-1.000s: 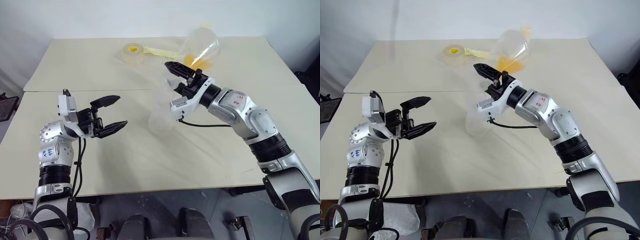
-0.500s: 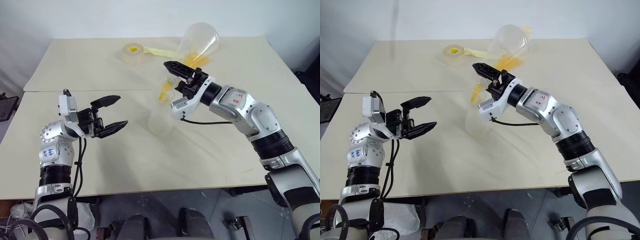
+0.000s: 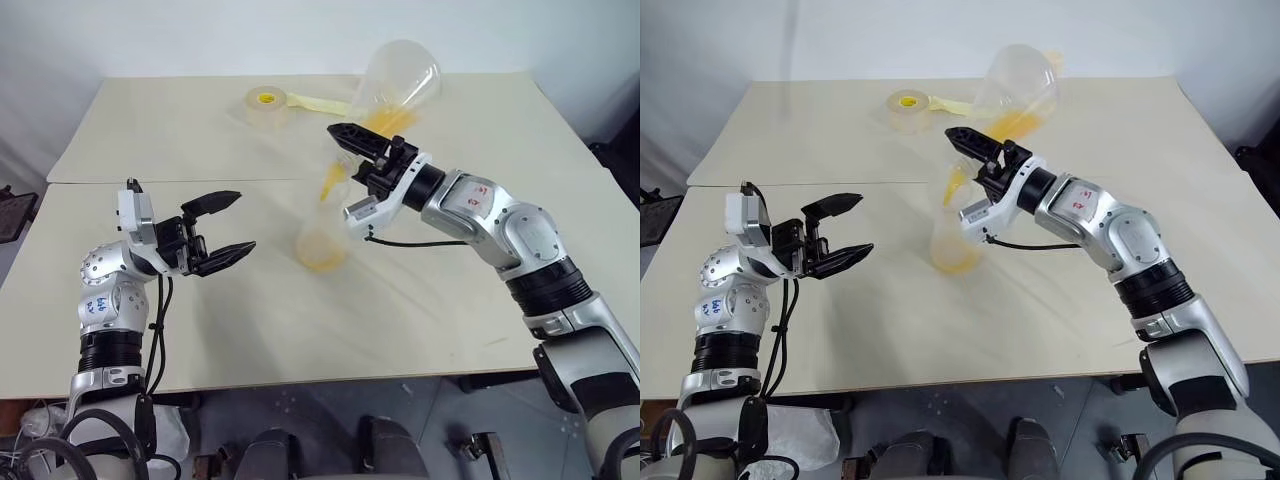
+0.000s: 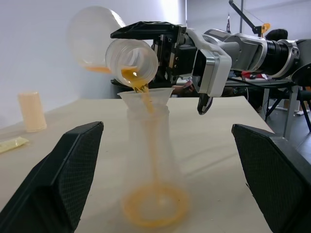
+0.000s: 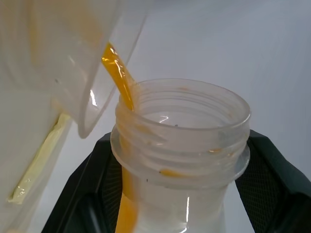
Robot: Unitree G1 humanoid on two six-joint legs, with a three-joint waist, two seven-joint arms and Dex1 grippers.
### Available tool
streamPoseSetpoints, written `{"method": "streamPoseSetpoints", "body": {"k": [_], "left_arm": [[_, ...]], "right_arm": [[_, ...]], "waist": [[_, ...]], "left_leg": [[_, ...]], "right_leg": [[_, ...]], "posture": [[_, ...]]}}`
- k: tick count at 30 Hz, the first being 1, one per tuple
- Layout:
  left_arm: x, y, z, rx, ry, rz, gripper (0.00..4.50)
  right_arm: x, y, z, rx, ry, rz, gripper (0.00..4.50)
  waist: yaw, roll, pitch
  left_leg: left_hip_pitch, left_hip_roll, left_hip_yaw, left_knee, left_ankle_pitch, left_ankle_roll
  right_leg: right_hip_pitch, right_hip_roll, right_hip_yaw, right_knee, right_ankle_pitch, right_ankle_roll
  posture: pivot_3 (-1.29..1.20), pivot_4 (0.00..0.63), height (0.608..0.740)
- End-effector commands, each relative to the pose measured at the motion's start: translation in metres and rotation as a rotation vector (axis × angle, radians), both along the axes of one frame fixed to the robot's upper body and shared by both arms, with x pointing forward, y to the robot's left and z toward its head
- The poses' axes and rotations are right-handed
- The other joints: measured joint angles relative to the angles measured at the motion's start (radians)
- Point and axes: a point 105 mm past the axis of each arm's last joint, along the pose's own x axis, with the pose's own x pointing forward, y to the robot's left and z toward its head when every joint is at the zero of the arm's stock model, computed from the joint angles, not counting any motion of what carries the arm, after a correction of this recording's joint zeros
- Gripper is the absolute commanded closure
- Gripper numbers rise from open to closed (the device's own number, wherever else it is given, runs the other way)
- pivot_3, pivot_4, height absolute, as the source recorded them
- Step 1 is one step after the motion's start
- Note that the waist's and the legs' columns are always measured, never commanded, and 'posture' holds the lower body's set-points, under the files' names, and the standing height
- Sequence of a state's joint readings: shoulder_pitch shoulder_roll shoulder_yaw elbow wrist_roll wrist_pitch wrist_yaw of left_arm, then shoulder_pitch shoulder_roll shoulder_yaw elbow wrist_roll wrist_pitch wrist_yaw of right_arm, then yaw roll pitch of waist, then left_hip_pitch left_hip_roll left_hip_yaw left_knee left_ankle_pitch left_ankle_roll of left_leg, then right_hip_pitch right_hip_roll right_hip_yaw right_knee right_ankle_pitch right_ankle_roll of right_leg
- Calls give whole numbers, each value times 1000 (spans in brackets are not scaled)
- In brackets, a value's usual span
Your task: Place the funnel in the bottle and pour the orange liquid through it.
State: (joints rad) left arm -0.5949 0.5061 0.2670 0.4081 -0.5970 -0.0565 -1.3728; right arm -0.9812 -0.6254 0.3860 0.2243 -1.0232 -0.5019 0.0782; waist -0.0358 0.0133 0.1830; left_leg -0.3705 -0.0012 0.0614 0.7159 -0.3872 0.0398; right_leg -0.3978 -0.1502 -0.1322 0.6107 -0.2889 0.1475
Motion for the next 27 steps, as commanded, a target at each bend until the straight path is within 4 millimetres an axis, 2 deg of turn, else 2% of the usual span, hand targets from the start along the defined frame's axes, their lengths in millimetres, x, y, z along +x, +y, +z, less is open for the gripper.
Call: {"method": "streamPoseSetpoints", "body": {"k": [1,27], "left_arm": [[-1,1,6,-9,-34,-1,0],[-2,1,7,-3,-40,-4,0]], "right_arm": [[-6,1,23,12,-86,21,1743],[-11,7,23,-62,-196,75,1743]], "waist": [[0,0,0],[0,0,0]], "left_leg": [[0,0,0,0,0,0],[0,1,0,0,0,0]], "right_leg": [[0,0,0,0,0,0],[0,0,0,0,0,0]], "posture": [[0,150,740],[0,150,740]]}}
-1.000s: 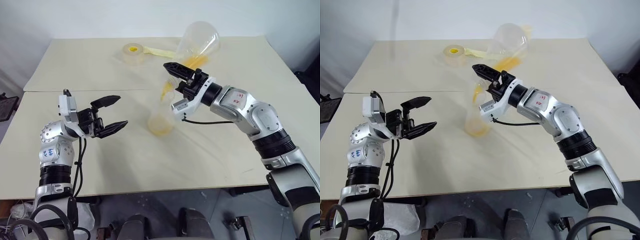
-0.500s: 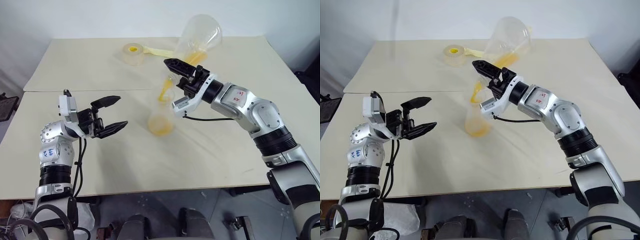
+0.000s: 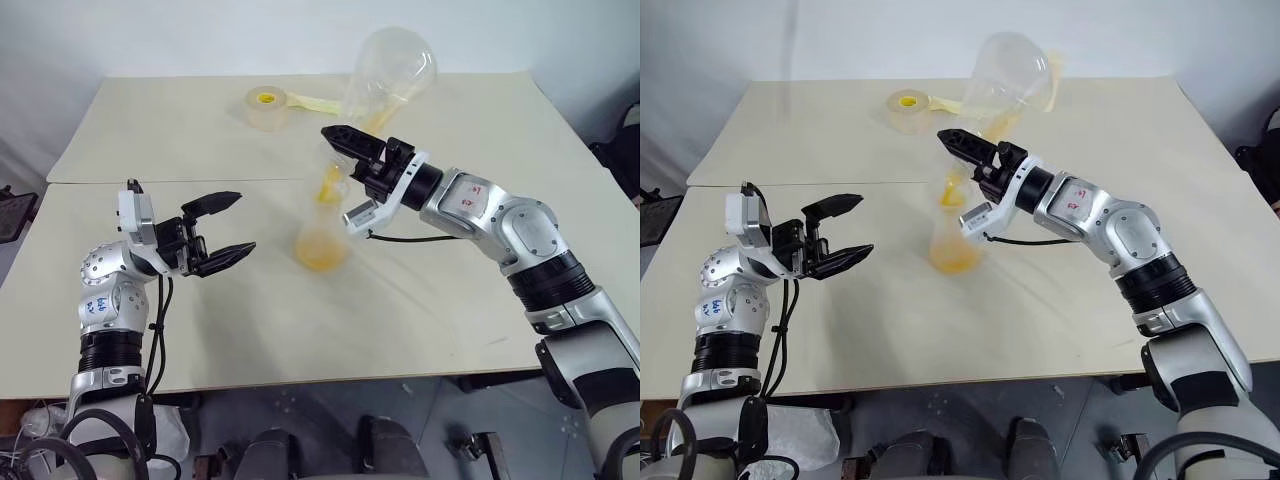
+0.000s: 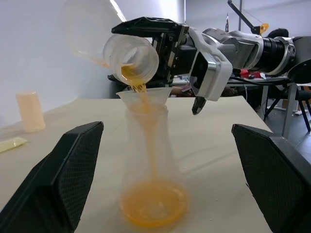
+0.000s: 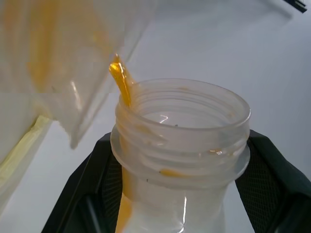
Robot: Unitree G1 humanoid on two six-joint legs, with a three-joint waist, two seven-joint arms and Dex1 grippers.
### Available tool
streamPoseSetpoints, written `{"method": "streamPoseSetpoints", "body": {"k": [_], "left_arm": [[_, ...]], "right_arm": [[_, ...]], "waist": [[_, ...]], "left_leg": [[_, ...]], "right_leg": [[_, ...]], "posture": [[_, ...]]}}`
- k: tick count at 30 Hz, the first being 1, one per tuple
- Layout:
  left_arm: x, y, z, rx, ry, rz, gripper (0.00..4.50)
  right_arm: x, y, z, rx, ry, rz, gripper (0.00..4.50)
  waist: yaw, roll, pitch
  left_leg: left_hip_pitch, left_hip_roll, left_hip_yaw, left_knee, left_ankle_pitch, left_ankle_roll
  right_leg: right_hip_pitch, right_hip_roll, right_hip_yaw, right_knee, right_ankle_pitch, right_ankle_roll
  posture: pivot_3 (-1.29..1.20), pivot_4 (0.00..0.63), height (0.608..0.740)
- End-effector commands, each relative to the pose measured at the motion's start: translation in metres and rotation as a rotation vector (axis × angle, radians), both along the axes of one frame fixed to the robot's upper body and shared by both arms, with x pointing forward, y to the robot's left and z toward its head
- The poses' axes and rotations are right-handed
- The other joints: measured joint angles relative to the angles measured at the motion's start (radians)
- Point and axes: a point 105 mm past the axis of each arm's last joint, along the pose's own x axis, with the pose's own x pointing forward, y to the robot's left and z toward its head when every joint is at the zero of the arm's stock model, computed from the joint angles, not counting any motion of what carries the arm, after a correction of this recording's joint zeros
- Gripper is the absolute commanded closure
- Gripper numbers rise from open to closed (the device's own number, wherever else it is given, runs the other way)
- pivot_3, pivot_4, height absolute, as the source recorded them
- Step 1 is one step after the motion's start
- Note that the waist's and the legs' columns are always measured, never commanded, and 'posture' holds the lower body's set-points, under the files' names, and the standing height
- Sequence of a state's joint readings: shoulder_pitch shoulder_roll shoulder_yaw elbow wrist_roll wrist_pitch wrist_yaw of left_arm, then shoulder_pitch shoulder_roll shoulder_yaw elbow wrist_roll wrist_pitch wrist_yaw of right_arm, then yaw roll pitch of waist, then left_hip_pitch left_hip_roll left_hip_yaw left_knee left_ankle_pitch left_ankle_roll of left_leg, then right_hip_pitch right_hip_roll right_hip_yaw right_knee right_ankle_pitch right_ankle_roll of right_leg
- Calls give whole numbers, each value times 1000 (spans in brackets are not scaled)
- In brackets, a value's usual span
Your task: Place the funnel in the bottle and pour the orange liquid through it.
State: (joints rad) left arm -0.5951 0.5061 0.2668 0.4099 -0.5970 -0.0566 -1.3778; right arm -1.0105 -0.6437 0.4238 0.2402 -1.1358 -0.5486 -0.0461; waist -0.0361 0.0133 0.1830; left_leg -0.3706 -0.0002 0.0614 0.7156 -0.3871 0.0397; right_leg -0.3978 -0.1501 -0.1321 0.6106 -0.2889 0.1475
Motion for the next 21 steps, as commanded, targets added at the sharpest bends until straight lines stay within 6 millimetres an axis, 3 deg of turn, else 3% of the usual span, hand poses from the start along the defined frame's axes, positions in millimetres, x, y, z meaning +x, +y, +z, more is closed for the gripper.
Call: {"method": "streamPoseSetpoints", "body": {"k": [1,21], "left_arm": [[-2,1,8,-5,-41,-1,0],[0,1,9,-8,-39,-1,0]], "right_arm": [[-7,0,24,17,-89,29,1743],[-8,-1,29,-9,-170,62,1743]], "waist": [[0,0,0],[-2,0,0]], "left_leg": [[0,0,0,0,0,0],[0,1,0,0,0,0]], "right_leg": [[0,0,0,0,0,0],[0,0,0,0,0,0]], "posture": [[0,150,740],[0,150,740]]}}
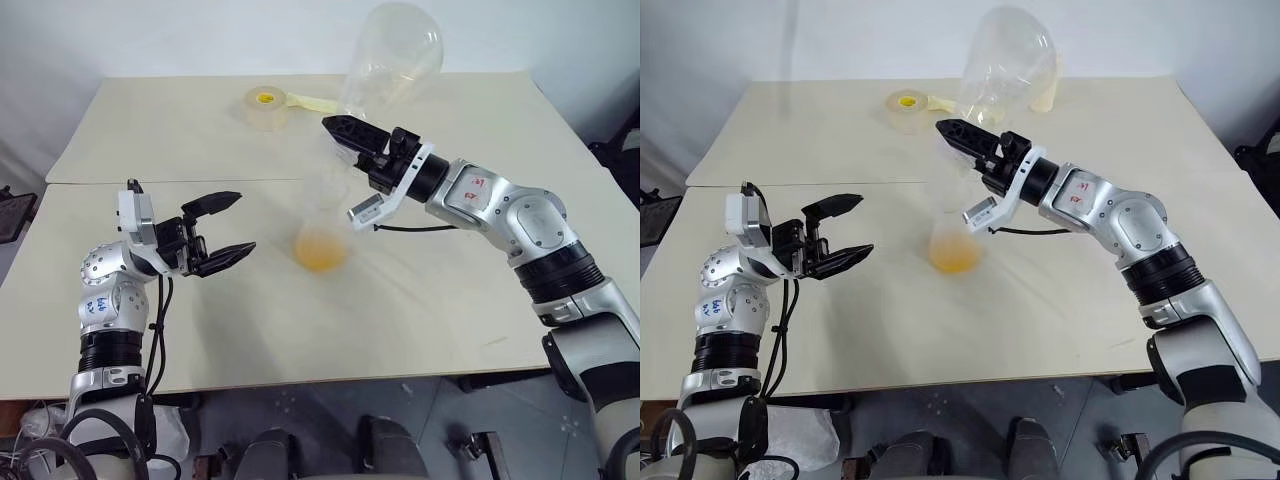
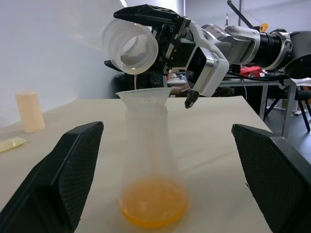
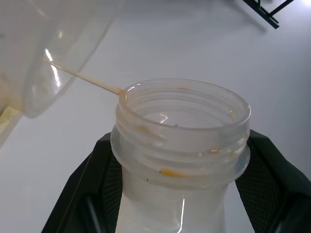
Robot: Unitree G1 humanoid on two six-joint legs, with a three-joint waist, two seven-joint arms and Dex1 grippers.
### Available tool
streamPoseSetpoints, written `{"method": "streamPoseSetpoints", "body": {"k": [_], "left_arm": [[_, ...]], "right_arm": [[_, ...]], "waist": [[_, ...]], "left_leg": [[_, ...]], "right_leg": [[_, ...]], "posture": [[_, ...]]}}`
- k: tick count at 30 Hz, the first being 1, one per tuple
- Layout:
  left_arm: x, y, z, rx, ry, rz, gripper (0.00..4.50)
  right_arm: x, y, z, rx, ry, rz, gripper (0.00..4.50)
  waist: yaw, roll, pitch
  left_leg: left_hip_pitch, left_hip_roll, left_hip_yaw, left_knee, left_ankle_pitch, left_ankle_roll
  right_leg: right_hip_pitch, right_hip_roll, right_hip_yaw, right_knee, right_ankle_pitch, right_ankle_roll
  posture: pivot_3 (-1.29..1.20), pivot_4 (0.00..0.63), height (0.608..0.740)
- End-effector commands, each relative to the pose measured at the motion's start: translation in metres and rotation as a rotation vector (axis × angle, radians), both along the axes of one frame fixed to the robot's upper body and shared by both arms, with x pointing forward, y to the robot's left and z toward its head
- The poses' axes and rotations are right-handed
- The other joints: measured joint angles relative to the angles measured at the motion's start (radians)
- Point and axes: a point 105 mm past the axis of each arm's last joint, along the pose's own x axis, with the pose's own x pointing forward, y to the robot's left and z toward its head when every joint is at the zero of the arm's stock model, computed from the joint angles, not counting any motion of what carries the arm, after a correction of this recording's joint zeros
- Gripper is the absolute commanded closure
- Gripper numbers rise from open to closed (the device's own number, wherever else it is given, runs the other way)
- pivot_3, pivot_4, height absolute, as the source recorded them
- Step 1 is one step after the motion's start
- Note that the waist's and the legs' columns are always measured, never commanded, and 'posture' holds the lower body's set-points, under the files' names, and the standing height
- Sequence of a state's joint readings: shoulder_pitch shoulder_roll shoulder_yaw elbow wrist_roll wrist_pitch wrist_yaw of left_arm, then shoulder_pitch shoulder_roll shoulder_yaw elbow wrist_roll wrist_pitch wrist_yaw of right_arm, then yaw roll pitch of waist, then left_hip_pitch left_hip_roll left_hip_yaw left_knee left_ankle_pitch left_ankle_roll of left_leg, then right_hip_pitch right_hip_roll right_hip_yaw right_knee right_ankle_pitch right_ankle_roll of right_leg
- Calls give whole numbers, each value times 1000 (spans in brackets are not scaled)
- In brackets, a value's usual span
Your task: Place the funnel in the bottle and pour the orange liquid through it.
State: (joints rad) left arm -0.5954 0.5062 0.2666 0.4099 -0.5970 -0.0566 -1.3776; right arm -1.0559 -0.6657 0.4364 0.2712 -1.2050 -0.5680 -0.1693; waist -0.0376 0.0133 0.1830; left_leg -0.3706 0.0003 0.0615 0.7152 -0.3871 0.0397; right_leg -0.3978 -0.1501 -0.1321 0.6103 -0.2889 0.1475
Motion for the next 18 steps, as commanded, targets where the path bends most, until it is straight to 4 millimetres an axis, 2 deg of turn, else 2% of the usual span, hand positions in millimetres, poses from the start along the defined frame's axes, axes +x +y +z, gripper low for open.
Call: {"method": "streamPoseSetpoints", "body": {"k": [1,6,10,13,18], "left_arm": [[0,1,9,-8,-38,-1,0],[0,1,9,-6,-36,-1,0],[3,1,9,3,-35,11,0],[4,1,7,15,-28,18,0],[8,0,2,38,-4,34,0]], "right_arm": [[-6,1,17,5,-66,24,1743],[-7,1,17,9,-67,28,1743],[-6,-1,15,64,-4,20,1743],[-3,-7,16,201,100,2,1743],[1,-28,22,557,381,-23,1743]], "waist": [[0,0,0],[0,0,0],[0,0,0],[0,0,0],[1,0,0]], "left_leg": [[0,0,0,0,0,0],[0,0,0,0,0,0],[0,0,0,0,0,0],[0,0,0,0,0,0],[0,0,0,0,0,0]], "right_leg": [[0,0,0,0,0,0],[0,0,0,0,0,0],[0,0,0,0,0,0],[0,0,0,0,0,0],[0,0,-1,0,0,0]], "posture": [[0,150,740],[0,150,740],[0,150,740],[0,150,740],[0,150,740]]}}
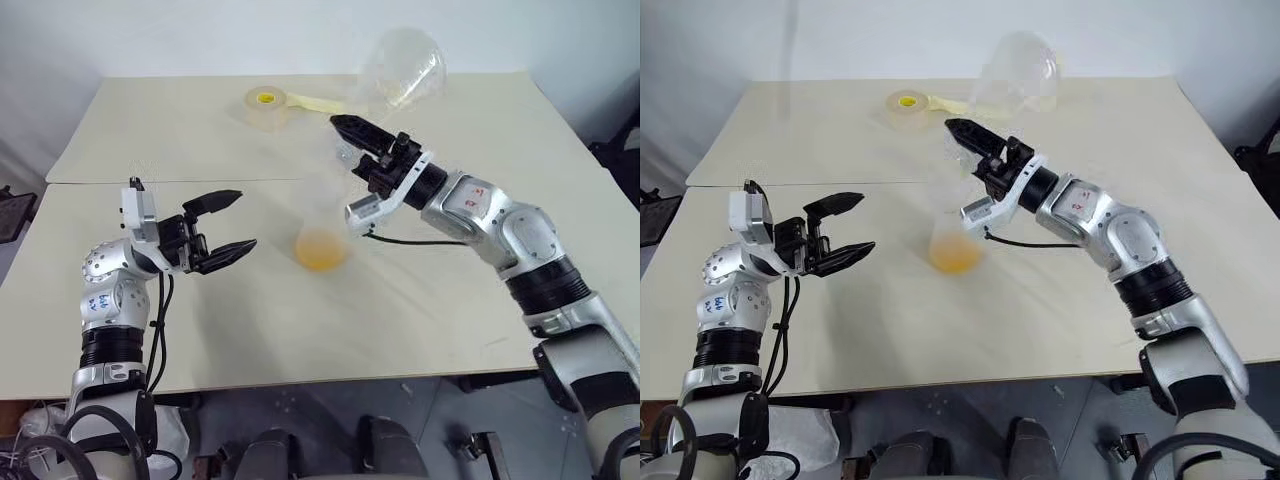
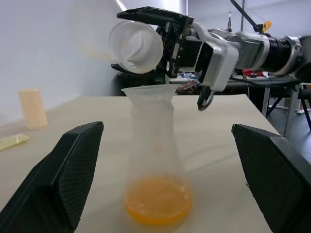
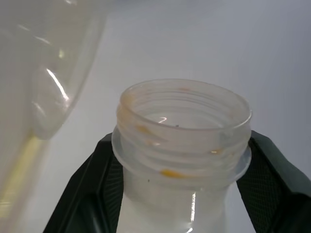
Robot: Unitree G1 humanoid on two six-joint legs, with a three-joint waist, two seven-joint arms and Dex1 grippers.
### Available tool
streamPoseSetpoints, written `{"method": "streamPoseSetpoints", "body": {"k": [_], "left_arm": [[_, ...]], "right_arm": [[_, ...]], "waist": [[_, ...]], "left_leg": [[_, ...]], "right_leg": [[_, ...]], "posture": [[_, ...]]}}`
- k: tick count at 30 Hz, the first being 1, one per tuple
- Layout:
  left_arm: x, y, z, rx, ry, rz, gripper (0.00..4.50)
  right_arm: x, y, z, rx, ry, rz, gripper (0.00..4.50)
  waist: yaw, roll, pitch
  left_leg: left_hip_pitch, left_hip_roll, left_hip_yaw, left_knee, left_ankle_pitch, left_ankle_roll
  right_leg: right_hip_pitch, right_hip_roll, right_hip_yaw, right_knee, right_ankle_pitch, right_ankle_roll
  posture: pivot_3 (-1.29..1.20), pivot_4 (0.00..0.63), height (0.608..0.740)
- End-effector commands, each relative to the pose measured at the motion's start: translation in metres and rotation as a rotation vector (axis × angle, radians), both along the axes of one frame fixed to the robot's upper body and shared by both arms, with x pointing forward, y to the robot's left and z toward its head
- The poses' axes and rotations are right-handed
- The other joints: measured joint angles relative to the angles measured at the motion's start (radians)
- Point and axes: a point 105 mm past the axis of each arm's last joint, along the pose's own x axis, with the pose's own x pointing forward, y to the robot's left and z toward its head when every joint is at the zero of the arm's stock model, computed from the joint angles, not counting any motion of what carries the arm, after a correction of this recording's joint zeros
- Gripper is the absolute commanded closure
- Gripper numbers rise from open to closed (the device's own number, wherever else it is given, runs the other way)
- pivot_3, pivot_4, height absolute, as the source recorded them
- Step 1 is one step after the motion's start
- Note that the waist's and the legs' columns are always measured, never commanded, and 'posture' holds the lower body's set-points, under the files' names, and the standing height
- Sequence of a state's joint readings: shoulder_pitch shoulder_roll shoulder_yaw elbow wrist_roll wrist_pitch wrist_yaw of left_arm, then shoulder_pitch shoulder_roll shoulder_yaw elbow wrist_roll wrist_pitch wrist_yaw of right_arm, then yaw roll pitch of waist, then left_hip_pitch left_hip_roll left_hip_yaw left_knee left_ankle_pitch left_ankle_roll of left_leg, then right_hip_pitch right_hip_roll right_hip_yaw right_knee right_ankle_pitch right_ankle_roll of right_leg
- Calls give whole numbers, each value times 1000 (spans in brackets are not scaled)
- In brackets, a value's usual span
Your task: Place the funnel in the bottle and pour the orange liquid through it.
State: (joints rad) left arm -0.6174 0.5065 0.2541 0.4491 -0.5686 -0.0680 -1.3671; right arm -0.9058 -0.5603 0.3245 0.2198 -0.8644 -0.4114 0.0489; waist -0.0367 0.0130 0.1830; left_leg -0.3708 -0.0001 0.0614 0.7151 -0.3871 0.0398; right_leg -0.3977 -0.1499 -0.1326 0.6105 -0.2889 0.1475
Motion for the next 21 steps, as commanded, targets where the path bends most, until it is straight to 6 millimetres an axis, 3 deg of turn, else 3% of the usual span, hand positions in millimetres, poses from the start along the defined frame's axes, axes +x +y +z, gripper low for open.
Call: {"method": "streamPoseSetpoints", "body": {"k": [1,5,10,15,21], "left_arm": [[3,1,4,24,-13,19,0],[12,0,4,21,12,77,0],[17,-3,2,17,38,93,0],[22,-5,4,-8,74,108,0],[30,0,11,-36,109,170,0]], "right_arm": [[-8,-21,35,289,95,1,1743],[-2,-64,42,706,333,-13,1743],[5,-128,24,1169,582,-17,1743],[4,-177,-3,1421,659,-28,1743],[2,-205,-28,1551,686,-26,1743]], "waist": [[1,0,0],[7,0,0],[11,0,0],[7,0,0],[6,0,0]], "left_leg": [[0,0,0,0,0,0],[0,0,-1,0,0,0],[0,-1,-5,2,0,0],[0,-4,-5,0,0,0],[1,-4,-2,0,0,0]], "right_leg": [[0,0,0,0,0,0],[0,0,0,1,0,0],[2,0,0,2,0,0],[2,0,0,1,0,0],[1,0,0,1,0,0]], "posture": [[0,150,740],[0,150,740],[0,150,740],[0,150,740],[0,150,740]]}}
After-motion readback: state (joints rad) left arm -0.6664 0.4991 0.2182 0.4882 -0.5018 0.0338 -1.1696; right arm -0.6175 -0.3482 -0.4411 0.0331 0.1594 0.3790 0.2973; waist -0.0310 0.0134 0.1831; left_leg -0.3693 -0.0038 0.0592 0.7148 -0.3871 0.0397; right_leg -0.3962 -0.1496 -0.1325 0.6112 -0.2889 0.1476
